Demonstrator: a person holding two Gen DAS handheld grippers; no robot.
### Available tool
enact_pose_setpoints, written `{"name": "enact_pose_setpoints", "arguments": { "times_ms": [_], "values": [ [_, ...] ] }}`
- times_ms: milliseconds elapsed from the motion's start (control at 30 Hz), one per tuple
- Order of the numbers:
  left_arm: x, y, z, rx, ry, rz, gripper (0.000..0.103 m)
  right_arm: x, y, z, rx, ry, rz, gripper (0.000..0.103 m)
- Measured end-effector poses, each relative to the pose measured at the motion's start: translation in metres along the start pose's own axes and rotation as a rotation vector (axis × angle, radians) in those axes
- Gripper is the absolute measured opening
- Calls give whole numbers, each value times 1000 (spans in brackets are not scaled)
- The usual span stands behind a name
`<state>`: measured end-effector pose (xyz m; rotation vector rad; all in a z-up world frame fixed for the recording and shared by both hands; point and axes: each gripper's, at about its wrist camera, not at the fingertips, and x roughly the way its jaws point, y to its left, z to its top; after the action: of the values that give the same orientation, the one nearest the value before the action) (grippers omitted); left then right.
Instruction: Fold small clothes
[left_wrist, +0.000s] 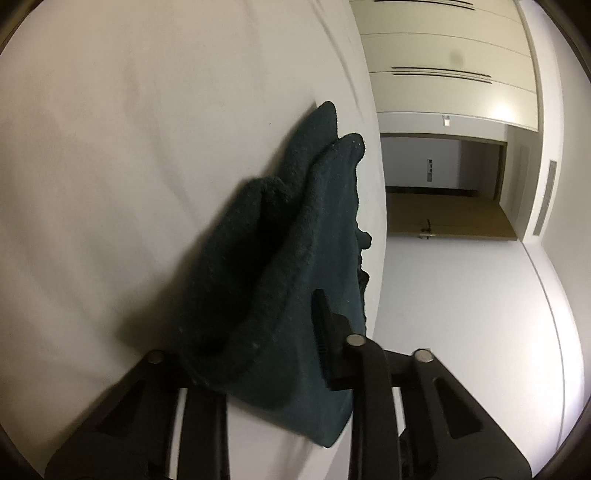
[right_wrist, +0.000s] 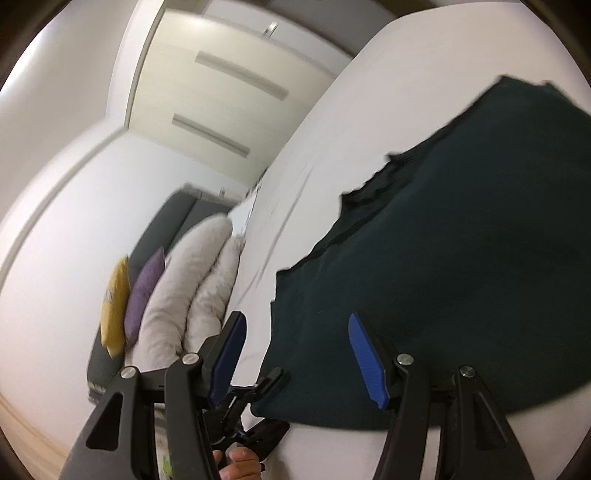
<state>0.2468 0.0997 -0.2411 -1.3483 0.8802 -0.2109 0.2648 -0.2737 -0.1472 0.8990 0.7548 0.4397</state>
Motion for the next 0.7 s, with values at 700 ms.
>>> {"name": "enact_pose_setpoints", "arguments": {
  "times_ms": [700],
  "values": [
    [52, -163, -59, 721, -87, 271, 10, 34, -57, 37, 102, 154, 39, 69]
  ]
}}
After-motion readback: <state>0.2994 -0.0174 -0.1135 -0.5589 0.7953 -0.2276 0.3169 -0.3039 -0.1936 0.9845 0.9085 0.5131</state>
